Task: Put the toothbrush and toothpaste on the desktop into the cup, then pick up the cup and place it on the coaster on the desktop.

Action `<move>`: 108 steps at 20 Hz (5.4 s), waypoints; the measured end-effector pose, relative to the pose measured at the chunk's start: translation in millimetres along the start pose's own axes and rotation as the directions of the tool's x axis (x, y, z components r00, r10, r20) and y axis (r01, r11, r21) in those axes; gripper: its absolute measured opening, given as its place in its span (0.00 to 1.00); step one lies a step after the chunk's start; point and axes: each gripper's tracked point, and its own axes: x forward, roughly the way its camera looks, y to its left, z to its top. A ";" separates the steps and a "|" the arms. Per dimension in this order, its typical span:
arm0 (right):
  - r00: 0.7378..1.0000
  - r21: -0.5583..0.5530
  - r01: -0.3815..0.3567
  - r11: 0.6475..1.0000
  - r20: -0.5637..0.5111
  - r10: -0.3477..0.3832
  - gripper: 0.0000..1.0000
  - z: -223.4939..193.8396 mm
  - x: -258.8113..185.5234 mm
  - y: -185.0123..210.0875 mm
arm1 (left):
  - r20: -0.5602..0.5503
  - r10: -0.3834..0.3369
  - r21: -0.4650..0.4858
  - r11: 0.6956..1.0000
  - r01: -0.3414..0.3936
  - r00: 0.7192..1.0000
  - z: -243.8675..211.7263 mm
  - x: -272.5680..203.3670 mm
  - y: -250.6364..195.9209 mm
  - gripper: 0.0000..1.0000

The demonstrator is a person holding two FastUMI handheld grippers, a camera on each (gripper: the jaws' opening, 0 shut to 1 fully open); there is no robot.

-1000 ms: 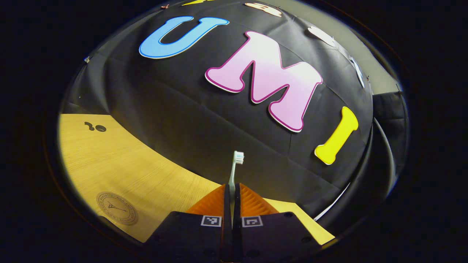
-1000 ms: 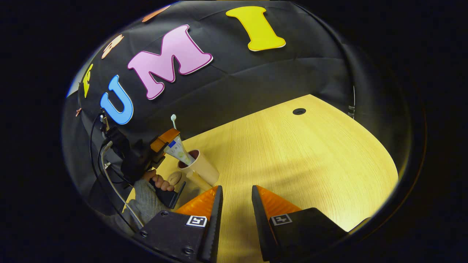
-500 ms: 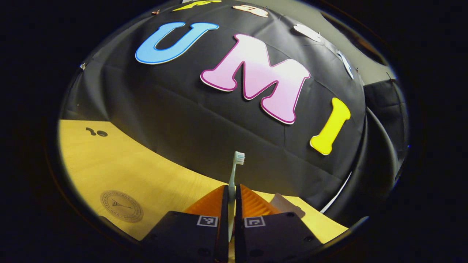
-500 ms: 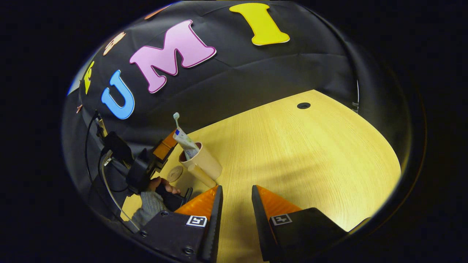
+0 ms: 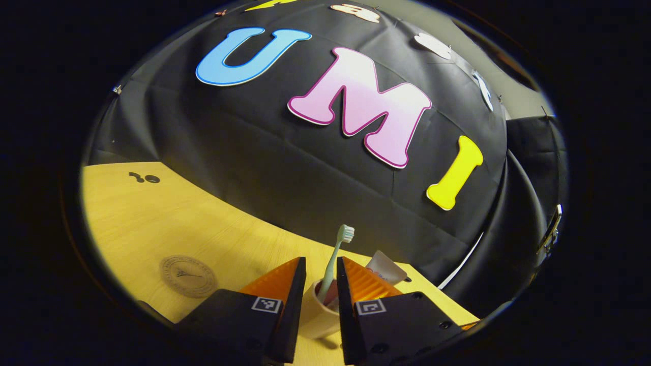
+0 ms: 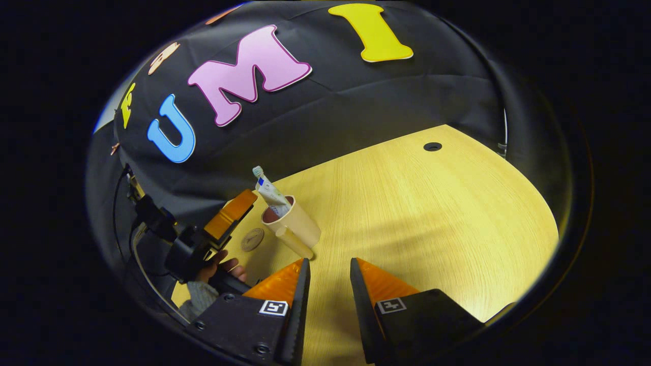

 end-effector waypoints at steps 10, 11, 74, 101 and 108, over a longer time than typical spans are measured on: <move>0.975 -0.114 -0.057 0.992 -0.221 0.031 0.56 -6.5 18.9 34.3 | -0.206 0.191 0.177 0.972 -0.155 0.960 -1.3 -141.5 75.0 0.65; 0.971 -0.135 -0.060 0.989 -0.236 0.027 0.51 -5.2 24.5 38.0 | -0.221 0.216 0.187 0.966 -0.176 0.951 -2.4 -154.7 82.5 0.68; 0.827 -0.578 -0.276 0.768 -0.550 -0.118 0.24 -93.3 239.8 225.6 | -0.267 0.484 0.047 0.870 -0.490 0.833 5.9 -289.9 233.5 0.70; 0.952 -0.447 -0.213 0.869 -0.295 0.081 0.89 2.4 93.4 258.4 | -0.284 0.324 0.152 0.945 -0.291 0.902 86.7 -271.8 175.8 0.70; 0.982 -0.398 -0.187 0.898 -0.078 0.170 0.89 50.6 -5.8 271.3 | -0.258 0.269 0.242 0.948 -0.207 0.928 140.8 -254.6 134.8 0.71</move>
